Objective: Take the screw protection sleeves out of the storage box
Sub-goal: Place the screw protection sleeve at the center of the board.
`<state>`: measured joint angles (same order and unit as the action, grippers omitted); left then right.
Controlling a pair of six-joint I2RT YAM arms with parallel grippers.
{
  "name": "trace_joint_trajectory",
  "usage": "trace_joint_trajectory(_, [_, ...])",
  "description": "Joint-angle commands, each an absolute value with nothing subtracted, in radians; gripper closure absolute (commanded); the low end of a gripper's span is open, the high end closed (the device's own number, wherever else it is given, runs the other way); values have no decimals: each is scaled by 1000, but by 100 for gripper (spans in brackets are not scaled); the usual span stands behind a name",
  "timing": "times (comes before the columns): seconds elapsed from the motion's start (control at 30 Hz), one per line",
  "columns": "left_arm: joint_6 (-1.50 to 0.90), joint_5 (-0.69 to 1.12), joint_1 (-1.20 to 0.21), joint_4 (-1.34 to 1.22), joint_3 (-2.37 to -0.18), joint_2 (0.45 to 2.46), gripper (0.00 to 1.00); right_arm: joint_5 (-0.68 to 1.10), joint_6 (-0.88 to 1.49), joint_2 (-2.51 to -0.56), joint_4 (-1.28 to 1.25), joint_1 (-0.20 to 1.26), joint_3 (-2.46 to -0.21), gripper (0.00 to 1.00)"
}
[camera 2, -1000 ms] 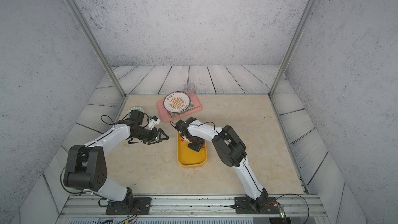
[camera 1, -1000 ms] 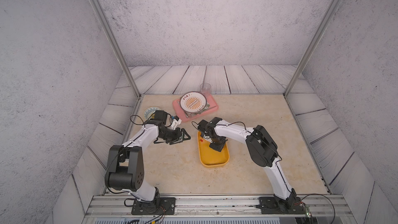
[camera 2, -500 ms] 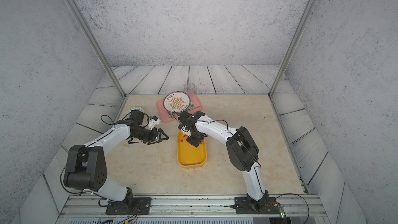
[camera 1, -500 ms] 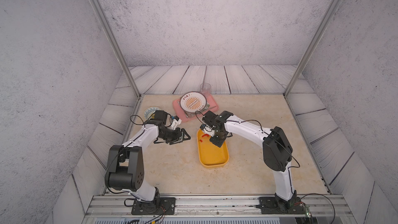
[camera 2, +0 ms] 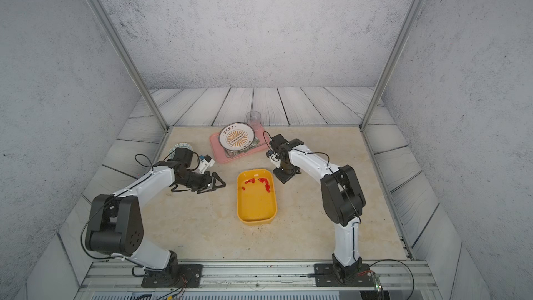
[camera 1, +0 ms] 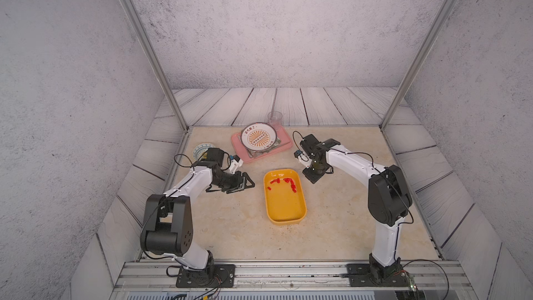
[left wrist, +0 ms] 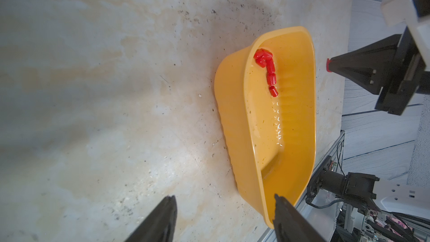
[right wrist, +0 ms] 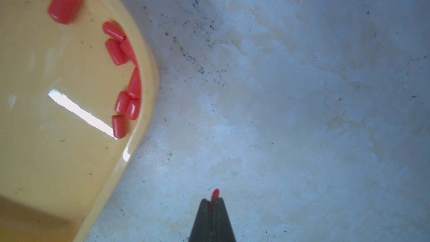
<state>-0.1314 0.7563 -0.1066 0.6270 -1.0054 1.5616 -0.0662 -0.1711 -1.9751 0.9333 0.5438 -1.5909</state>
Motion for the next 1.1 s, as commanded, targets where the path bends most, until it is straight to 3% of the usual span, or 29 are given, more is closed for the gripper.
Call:
trace_joint_trajectory(0.0, [-107,752,-100,643,-1021,1551,30,-105,-185,-2061,916,525,-1617,99])
trace_joint_trajectory(0.33, [-100,758,-101,648,-1022,1545,30,-125,-178,-2175,914,499,-1681,97])
trace_joint_trajectory(0.47, [-100,761,-101,649,-1021,1544,30,-121,-178,-2195,937,497,-1698,92])
trace_joint_trajectory(0.6, [-102,764,-100,646,-1020,1542,29,-115,-182,-2192,960,495,-1713,84])
trace_joint_trajectory(1.07, [-102,762,-100,645,-1021,1530,29,-94,-191,-2145,1001,495,-1726,78])
